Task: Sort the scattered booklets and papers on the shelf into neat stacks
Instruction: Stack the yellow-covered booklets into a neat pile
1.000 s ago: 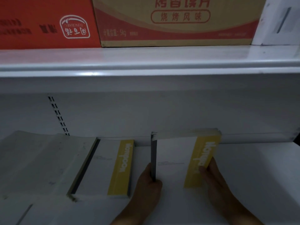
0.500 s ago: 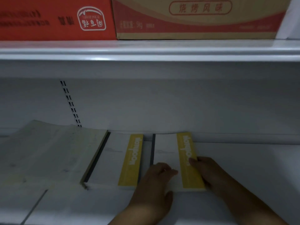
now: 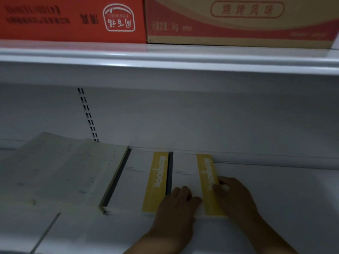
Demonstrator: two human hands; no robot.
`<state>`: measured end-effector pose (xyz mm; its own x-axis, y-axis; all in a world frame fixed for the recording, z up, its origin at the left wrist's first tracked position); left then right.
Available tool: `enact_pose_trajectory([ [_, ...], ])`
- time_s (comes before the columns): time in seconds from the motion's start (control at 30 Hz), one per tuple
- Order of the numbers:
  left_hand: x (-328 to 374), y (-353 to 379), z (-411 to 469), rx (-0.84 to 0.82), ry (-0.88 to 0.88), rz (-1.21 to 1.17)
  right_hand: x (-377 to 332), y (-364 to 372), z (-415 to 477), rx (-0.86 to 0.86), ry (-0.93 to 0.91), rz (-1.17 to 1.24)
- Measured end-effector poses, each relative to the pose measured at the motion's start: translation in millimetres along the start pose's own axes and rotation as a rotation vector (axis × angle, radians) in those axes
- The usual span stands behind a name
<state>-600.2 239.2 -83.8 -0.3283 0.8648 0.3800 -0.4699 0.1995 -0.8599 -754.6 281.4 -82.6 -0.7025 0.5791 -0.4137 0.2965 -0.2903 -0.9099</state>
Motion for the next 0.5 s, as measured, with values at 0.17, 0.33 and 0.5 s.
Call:
enact_pose_trajectory([
  [0.17, -2.1, -1.0, -1.4, 0.001, -0.001, -0.017, -1.5, 0.8, -8.1, 0.044, 0.060, -0.018],
  [0.33, 0.9, 4.5, 0.4, 0.009, 0.010, 0.066, -4.2, 5.2, -21.8, -0.022, 0.017, 0.044],
  [0.5, -0.6, 10.8, 1.4, 0.251, 0.027, 0.068, 8.7, 21.6, -22.7, -0.061, 0.096, -0.080],
])
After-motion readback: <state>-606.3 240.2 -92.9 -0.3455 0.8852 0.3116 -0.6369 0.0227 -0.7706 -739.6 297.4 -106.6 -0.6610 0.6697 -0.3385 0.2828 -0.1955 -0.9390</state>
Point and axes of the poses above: each hand's wrist, its own z-axis towards the middle knuckle, its own y-axis out of the palm, x = y × z, the point moved 6 cm from there along z, towards the middle knuckle, and after that the axes turned 13 degrees about -z, right-handed, at the moved point
